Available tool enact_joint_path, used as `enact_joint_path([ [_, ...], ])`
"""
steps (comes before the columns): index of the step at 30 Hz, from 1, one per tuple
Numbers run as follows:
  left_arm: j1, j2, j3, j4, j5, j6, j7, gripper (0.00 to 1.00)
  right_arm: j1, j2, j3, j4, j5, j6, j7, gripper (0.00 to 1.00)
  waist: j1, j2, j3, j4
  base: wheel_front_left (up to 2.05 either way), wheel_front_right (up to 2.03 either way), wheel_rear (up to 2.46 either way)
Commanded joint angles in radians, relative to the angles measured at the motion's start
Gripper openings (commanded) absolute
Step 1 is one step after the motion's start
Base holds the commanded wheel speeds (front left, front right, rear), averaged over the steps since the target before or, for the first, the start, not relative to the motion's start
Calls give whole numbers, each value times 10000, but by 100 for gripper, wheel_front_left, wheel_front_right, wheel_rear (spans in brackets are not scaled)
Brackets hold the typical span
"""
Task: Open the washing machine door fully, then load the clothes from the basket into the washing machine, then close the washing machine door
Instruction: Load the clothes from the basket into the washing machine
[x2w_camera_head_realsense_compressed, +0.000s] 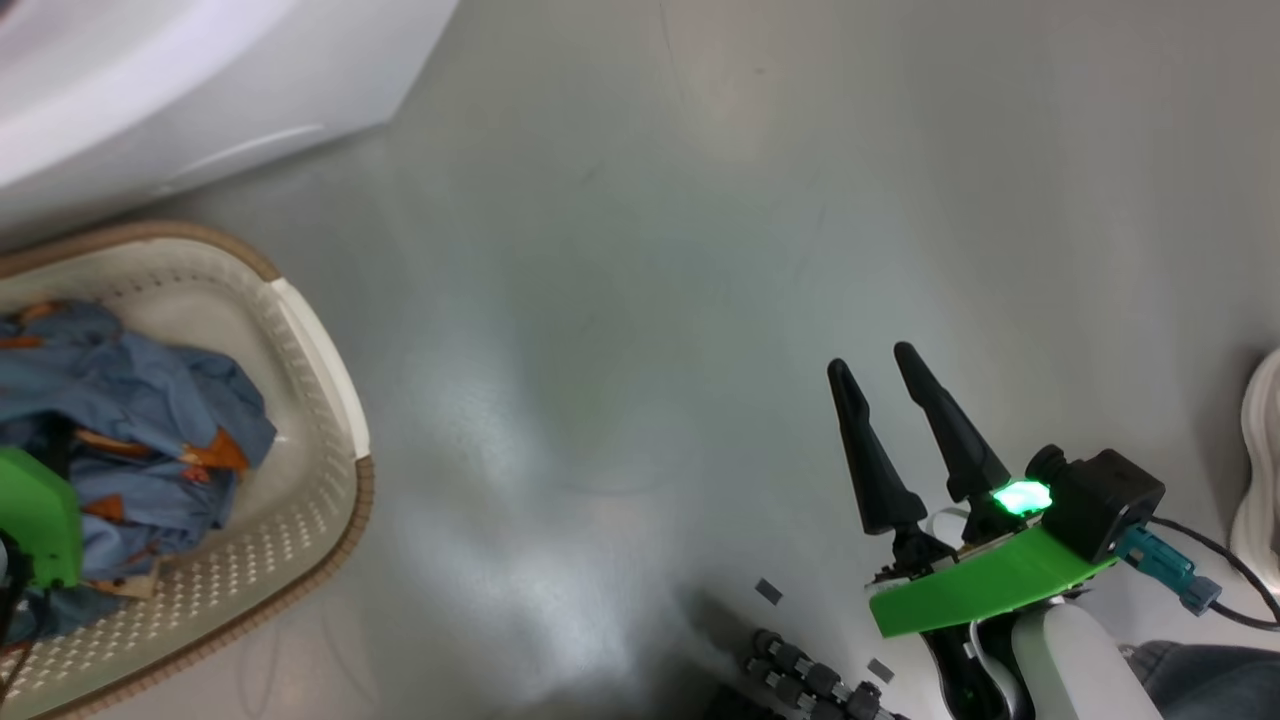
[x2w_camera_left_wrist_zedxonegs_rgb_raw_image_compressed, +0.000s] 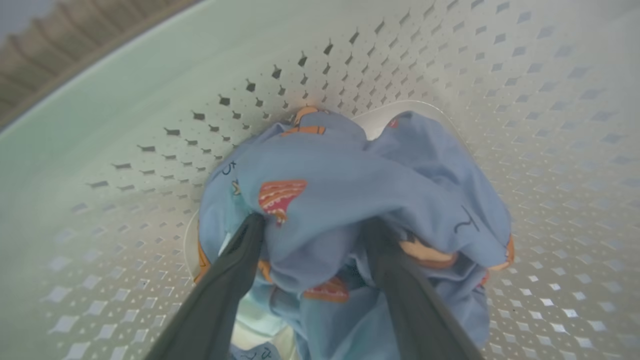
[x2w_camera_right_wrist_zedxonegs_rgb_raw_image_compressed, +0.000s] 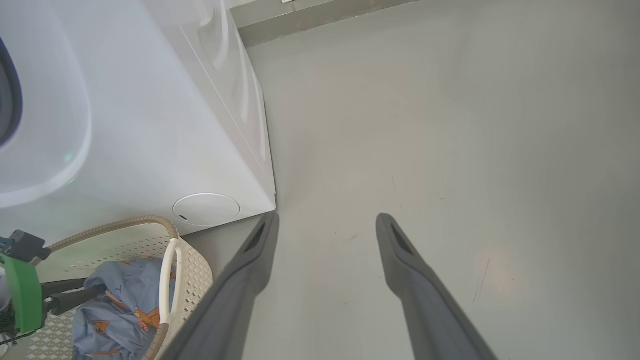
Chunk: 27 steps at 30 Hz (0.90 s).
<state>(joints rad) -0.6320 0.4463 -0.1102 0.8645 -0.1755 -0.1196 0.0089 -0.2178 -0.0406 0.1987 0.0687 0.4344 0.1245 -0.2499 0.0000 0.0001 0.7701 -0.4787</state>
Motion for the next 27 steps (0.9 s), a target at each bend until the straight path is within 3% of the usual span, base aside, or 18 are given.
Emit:
enact_joint_path([
  [1, -177, 414, 121, 13, 116, -37, 4, 100, 37, -97, 208, -257, 68, 62, -118, 100, 0, -1, 430, -202, 0, 0, 0],
  [10, -700, 416, -327, 429, 241, -36, -32, 100, -78, -97, 233, -377, 147, 62, -118, 100, 0, -1, 748, -242, 0, 0, 0],
  [16, -966, 373, -711, 941, 589, 242, -257, 100, -171, -97, 232, -470, 181, 62, -118, 100, 0, -1, 963, -268, 0, 0, 0],
  [17, -1005, 347, -802, 1064, 660, 265, -304, 47, -179, -97, 215, -472, 169, 62, -118, 100, 0, -1, 983, -265, 0, 0, 0],
  [18, -1042, 291, -875, 1187, 699, 272, -361, 5, -185, -97, 190, -472, 155, 62, -118, 100, 0, -1, 992, -256, 0, 0, 0],
  [19, -1084, 215, -921, 1298, 712, 299, -450, 0, -187, -97, 153, -472, 143, 62, -118, 100, 0, -1, 992, -242, 0, 0, 0],
  [27, -1072, -665, -862, 1959, 278, 377, -1655, 0, -145, -97, -388, -339, 4, 62, -118, 100, 0, -1, 444, 324, 0, 0, 0],
])
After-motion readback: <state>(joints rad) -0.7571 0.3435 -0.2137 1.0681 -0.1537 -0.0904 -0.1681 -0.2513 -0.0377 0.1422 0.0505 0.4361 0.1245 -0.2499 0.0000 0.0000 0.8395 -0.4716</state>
